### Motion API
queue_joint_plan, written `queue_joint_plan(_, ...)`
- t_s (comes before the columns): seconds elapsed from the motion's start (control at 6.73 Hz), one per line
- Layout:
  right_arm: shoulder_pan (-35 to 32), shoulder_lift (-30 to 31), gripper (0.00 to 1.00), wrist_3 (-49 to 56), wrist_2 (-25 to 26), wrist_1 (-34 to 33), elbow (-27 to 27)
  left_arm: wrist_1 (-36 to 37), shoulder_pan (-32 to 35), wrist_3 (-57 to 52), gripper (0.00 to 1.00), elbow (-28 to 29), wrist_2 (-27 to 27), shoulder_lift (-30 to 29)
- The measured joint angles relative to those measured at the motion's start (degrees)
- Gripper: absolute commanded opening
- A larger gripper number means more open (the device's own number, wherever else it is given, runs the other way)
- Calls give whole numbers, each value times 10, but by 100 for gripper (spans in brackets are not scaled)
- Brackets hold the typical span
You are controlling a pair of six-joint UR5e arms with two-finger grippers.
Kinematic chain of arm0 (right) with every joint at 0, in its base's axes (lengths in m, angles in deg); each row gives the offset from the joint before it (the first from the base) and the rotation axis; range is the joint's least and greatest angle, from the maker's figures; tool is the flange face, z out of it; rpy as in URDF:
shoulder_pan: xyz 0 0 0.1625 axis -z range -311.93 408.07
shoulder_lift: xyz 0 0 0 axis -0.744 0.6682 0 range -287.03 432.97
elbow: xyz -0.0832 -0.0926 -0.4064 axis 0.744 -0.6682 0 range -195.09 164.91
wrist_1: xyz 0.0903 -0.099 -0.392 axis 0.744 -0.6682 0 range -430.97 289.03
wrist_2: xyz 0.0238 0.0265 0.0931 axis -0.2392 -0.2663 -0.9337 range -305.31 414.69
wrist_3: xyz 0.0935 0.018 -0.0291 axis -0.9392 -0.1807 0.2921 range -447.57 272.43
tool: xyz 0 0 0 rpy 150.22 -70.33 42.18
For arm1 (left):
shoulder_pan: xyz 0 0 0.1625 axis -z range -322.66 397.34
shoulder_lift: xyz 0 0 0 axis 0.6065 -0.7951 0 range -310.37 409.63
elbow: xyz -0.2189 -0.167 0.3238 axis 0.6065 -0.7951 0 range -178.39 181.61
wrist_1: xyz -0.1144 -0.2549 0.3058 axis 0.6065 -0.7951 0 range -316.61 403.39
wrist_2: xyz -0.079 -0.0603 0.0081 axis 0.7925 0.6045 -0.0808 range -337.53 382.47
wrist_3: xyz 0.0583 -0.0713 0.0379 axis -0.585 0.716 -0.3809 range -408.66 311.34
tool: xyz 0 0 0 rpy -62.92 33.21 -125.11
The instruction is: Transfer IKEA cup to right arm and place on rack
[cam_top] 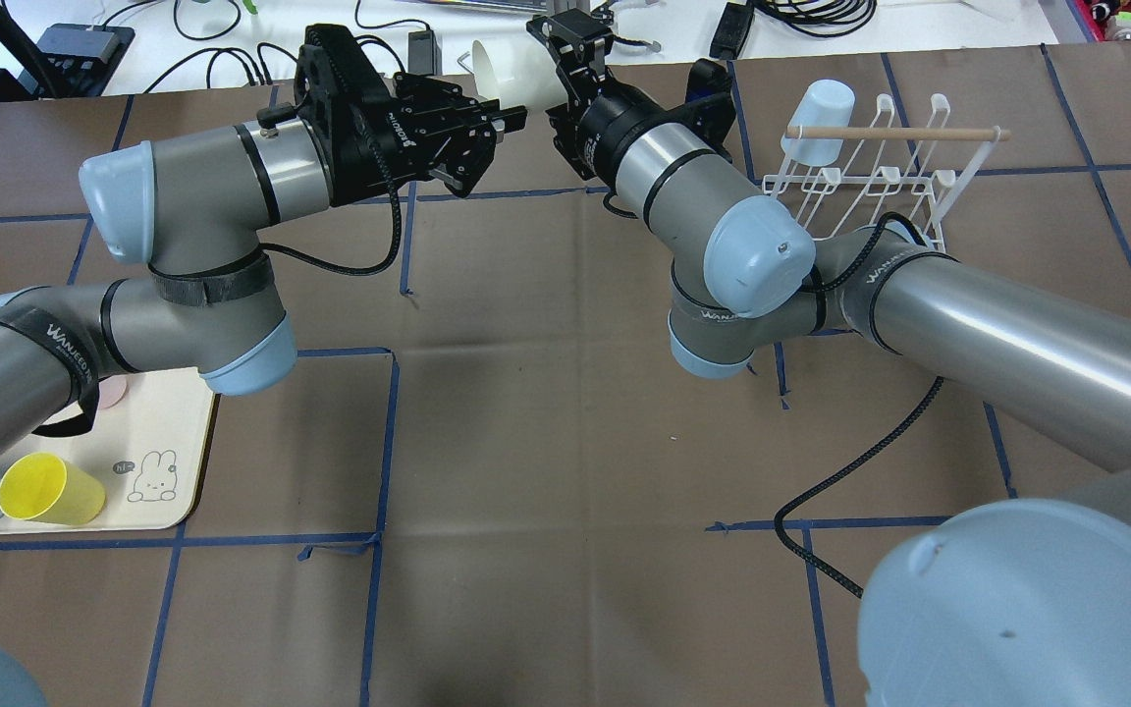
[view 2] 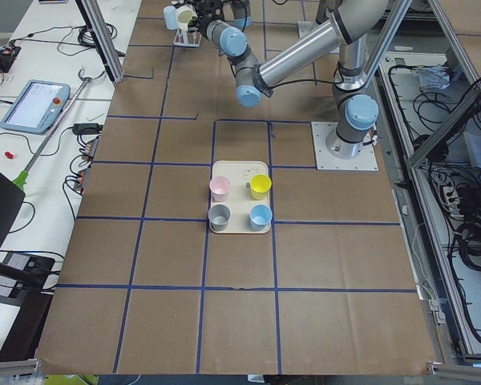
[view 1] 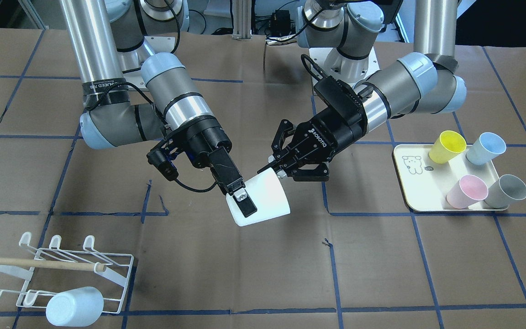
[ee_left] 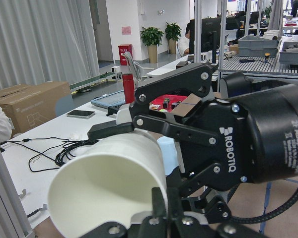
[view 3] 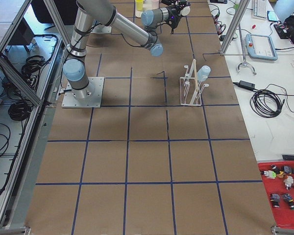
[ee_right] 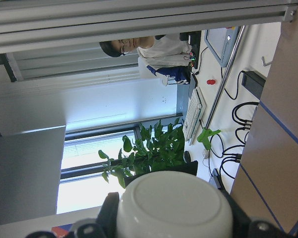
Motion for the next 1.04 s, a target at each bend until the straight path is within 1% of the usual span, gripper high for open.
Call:
queue_joint_plan(0.3, 0, 0, 39, 1, -2, 0, 0, 0, 0, 23, 54, 0, 0, 5)
queue_joint_plan(0.59, 0, 0, 36, 0, -4, 0, -1, 0, -5, 27, 59, -5, 4, 10)
queue_joint_plan(0.89, 7, 0, 35, 4, -5, -1, -4, 0, -33, 27, 67, -21, 7, 25)
queue_joint_plan(1.04, 17, 0, 31, 6, -6, -1, -5, 0, -64, 27, 90, -40, 12, 44)
